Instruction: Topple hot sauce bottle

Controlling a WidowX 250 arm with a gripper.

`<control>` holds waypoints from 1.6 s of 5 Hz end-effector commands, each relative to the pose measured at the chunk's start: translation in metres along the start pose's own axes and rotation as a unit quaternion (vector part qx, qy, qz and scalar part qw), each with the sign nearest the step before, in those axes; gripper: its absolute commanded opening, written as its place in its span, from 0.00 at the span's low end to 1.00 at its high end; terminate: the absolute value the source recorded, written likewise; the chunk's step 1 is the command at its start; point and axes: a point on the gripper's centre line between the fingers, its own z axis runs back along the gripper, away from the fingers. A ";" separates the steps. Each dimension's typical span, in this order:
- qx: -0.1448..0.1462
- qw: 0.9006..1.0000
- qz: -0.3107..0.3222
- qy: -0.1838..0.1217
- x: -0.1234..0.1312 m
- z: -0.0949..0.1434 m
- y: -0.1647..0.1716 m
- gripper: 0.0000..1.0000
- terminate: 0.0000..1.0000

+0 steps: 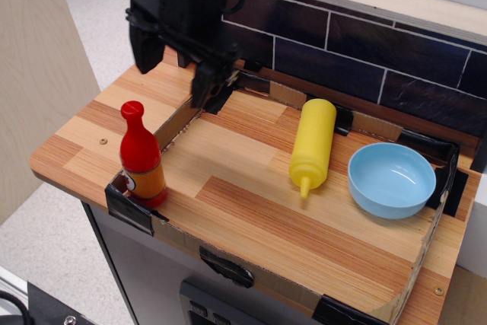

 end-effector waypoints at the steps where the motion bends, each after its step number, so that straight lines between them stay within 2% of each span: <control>1: -0.012 0.998 -0.053 -0.020 -0.025 0.014 0.003 1.00 0.00; 3: -0.010 0.997 -0.073 -0.010 -0.037 0.008 0.005 1.00 0.00; 5: -0.012 0.998 -0.061 -0.018 -0.037 -0.001 -0.001 1.00 0.00; 6: -0.021 0.998 -0.057 -0.025 -0.035 -0.002 -0.003 0.00 0.00; 7: -0.017 0.998 -0.048 -0.023 -0.034 -0.003 -0.005 0.00 0.00; 8: -0.043 0.999 0.030 -0.010 -0.029 -0.002 -0.006 0.00 0.00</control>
